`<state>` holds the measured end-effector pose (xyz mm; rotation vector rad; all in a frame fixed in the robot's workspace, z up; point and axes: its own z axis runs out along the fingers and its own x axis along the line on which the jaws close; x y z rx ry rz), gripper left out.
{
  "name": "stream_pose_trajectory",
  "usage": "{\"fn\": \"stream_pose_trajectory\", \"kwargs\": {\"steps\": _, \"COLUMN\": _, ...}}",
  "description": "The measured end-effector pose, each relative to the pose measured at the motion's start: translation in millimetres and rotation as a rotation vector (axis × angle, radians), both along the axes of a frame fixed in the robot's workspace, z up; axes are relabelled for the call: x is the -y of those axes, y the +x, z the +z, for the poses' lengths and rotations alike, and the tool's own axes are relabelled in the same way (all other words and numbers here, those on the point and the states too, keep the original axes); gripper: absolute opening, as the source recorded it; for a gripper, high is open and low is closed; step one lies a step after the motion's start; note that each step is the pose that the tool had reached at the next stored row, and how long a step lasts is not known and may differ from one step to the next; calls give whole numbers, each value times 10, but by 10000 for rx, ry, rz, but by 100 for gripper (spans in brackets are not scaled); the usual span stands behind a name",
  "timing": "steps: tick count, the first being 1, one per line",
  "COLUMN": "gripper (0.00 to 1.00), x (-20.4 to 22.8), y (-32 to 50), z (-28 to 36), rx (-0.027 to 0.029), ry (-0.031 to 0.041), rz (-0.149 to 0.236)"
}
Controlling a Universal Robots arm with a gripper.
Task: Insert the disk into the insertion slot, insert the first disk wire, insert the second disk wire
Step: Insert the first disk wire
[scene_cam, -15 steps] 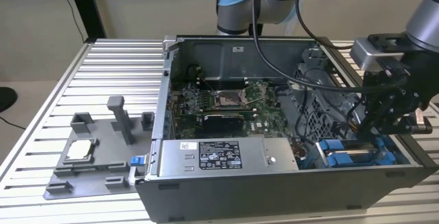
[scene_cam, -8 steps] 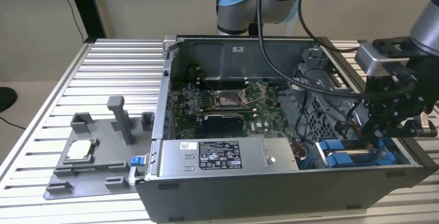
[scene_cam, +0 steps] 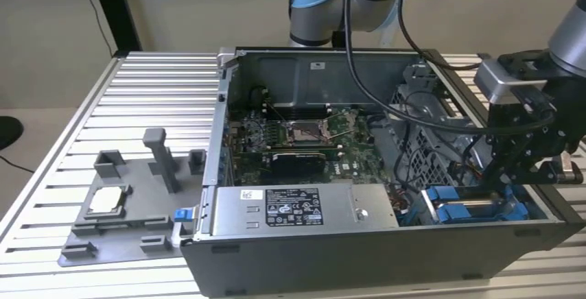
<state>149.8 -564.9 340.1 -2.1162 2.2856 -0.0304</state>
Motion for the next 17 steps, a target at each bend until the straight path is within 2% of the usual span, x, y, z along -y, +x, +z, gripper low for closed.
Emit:
{"fn": "stream_pose_trajectory", "kwargs": {"steps": 5, "gripper": 0, "x": 0, "y": -1, "z": -20, "rx": 1, "ry": 75, "rz": 6}}
{"fn": "stream_pose_trajectory", "kwargs": {"steps": 12, "gripper": 0, "x": 2, "y": -2, "z": -33, "rx": 1, "ry": 115, "rz": 6}}
{"fn": "stream_pose_trajectory", "kwargs": {"steps": 17, "gripper": 0, "x": 25, "y": -3, "z": -34, "rx": -18, "ry": 127, "rz": 4}}
